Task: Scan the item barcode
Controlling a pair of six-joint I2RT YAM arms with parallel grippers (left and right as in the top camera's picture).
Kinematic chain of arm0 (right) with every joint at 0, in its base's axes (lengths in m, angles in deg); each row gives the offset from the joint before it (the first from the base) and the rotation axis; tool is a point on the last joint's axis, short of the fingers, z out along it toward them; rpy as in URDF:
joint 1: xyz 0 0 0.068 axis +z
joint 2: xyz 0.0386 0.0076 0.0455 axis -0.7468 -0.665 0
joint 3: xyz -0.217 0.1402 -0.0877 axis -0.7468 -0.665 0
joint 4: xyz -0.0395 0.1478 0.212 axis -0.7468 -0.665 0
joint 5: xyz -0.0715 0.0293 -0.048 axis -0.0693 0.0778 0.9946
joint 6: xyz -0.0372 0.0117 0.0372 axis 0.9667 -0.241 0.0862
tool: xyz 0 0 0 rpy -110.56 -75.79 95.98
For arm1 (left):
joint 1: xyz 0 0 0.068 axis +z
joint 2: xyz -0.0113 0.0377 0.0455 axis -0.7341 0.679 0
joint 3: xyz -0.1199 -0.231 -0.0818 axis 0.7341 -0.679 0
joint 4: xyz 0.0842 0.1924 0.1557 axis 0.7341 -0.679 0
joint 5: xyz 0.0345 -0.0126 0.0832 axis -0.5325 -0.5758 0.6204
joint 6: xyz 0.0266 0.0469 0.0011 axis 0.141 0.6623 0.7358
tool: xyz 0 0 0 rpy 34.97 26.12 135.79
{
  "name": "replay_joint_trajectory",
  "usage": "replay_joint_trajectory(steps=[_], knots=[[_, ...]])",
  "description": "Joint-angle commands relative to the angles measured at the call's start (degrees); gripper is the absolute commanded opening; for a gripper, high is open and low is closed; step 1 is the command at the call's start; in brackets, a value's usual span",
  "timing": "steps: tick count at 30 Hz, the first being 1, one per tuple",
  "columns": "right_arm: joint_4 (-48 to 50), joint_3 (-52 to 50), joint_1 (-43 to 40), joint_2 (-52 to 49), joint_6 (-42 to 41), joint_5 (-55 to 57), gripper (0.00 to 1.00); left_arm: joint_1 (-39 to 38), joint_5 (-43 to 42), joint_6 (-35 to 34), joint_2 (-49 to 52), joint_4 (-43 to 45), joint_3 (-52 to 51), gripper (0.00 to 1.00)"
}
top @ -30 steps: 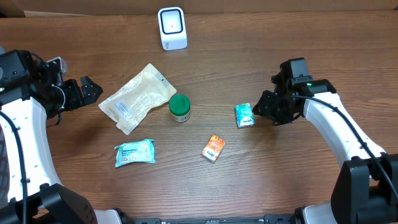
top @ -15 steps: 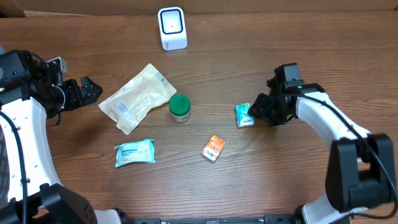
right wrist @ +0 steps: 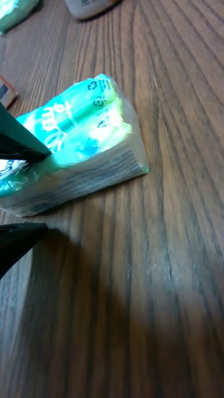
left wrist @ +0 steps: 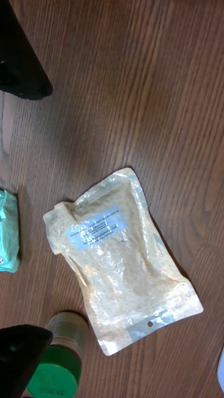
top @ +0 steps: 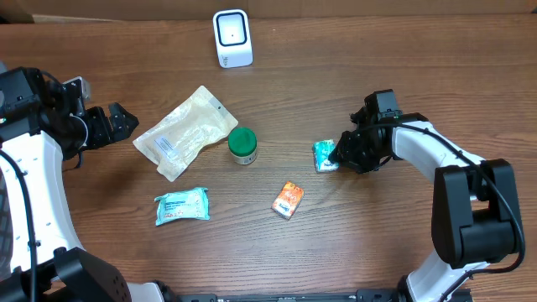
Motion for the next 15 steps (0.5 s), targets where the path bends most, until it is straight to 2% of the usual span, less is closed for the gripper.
replay_joint_trajectory(steps=[1, 5, 8, 15], knots=[[0.5, -2.0, 0.1, -1.4, 1.8, -1.4, 0.29, -0.3, -0.4, -0.6, -0.6, 0.1, -0.2, 1.0], [1.6, -2.8, 0.1, -3.8, 2.3, -2.3, 0.22, -0.3, -0.4, -0.6, -0.6, 0.1, -0.2, 1.0], [1.2, -2.8, 0.1, -4.7, 2.3, -2.3, 0.04, -0.3, -0.4, -0.6, -0.6, 0.1, -0.2, 1.0], [-2.5, -0.7, -0.8, -3.7, 3.2, -6.6, 0.04, -0.3, -0.4, -0.6, -0.6, 0.1, -0.2, 0.99]])
